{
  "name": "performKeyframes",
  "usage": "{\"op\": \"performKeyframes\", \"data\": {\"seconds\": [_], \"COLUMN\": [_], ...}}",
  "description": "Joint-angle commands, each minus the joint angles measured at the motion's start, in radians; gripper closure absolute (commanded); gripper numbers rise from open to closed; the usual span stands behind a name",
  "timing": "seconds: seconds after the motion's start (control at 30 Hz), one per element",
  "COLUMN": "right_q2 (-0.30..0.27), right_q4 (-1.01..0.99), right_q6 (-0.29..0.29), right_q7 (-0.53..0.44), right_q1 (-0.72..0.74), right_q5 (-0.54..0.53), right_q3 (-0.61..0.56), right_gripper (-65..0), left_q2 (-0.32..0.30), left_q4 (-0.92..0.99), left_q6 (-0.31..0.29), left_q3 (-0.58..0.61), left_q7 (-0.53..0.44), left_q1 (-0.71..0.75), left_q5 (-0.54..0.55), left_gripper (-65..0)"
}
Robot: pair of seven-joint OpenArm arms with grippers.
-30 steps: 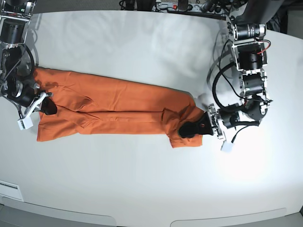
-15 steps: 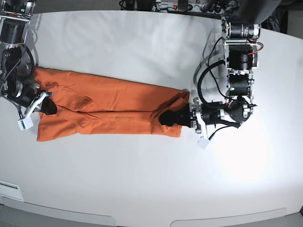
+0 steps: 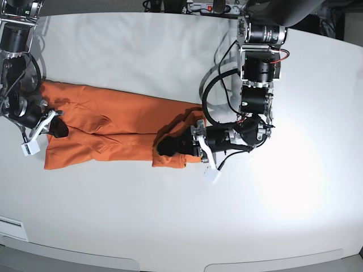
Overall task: Fold the T-shirt properly
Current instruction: 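Fold the strip end with the left gripper toward the right gripper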
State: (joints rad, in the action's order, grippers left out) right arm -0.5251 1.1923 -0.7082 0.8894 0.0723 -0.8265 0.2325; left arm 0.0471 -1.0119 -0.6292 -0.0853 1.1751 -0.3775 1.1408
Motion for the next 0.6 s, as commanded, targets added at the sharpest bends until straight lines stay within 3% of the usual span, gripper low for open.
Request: {"op": "performKeyframes", "data": {"seconds": [0.0, 0.07, 0.1, 0.2, 0.27, 0.4, 0.57], "right_q2": [-0.018, -0.018, -0.018, -0.018, -0.018, -0.018, -0.018], "right_q4": [0.005, 0.005, 0.005, 0.005, 0.005, 0.005, 0.005], "right_q6": [0.01, 0.01, 0.01, 0.01, 0.01, 0.01, 0.01], "right_q7": [0.038, 0.042, 0.043, 0.046, 0.047, 0.049, 0.053], "right_q1": [0.005, 0.005, 0.005, 0.005, 0.005, 0.005, 0.005], "right_q5": [0.042, 0.042, 0.042, 0.041, 0.04, 0.035, 0.008], "right_q3": [0.004, 0.004, 0.004, 0.004, 0.004, 0.004, 0.004], "right_gripper": [0.0, 0.0, 0.0, 0.0, 0.0, 0.0, 0.0], "left_q2": [0.01, 0.023, 0.032, 0.048, 0.05, 0.05, 0.05], "left_q4": [-0.016, -0.016, -0.016, -0.016, -0.016, -0.016, -0.016], "left_q6": [-0.007, -0.007, -0.007, -0.007, -0.006, -0.008, -0.069], "left_q3": [-0.001, -0.001, -0.001, -0.001, -0.001, -0.003, -0.027], "left_q7": [-0.027, -0.02, -0.007, 0.046, 0.072, 0.075, 0.13], "left_q1": [-0.027, -0.027, -0.028, -0.028, -0.031, -0.04, -0.044], "left_q5": [0.016, 0.029, 0.05, 0.152, 0.215, 0.278, 0.271], "left_gripper": [0.0, 0.0, -3.9, -29.8, -38.7, -39.0, -37.3]}}
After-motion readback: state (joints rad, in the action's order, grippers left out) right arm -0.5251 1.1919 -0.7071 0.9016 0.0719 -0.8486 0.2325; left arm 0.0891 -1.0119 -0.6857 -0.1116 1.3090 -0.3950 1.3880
